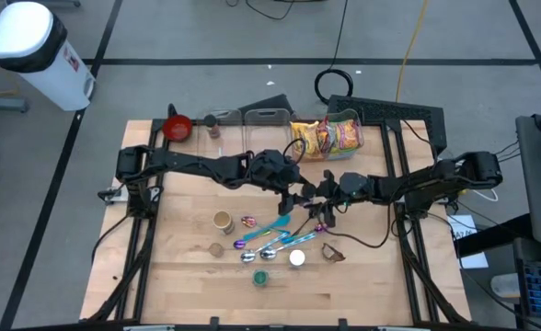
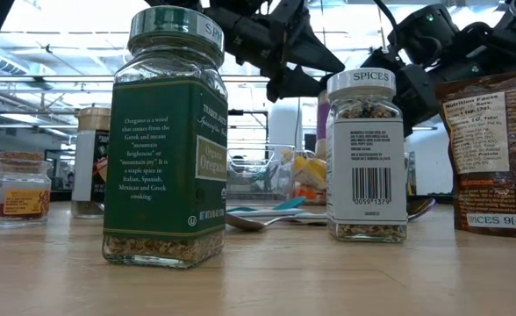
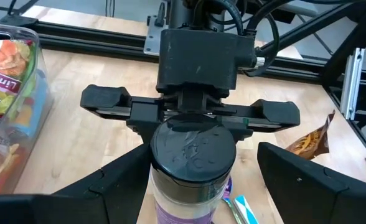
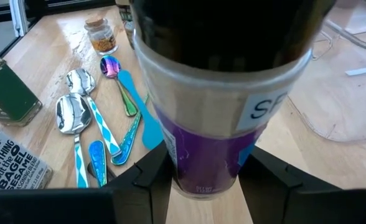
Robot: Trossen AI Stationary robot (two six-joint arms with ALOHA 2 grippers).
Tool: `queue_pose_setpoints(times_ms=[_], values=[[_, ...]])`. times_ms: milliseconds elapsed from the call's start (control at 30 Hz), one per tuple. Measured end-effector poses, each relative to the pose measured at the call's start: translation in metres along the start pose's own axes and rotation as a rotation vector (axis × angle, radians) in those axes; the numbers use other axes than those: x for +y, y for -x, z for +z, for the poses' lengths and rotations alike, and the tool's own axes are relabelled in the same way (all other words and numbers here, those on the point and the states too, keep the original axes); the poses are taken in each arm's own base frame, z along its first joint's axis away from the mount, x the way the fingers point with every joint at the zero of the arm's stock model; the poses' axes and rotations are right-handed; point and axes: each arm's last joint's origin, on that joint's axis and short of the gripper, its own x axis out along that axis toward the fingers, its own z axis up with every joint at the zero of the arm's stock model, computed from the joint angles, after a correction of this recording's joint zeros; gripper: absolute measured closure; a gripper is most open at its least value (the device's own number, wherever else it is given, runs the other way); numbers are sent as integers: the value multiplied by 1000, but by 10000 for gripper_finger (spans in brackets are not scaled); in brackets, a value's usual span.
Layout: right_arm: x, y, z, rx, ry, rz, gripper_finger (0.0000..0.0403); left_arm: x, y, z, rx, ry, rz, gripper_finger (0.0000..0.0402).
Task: Pick & Place Food Item
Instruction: Put the violet seasoning bottle into the left transparent bin
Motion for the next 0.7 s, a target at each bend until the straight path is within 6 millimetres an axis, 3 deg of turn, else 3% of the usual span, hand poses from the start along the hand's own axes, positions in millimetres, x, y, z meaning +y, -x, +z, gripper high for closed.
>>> queue_pose_setpoints(times_ms=[700], values=[[0,0,0,-2,-2,-2,258,4,0,0,-11,26,125,103]])
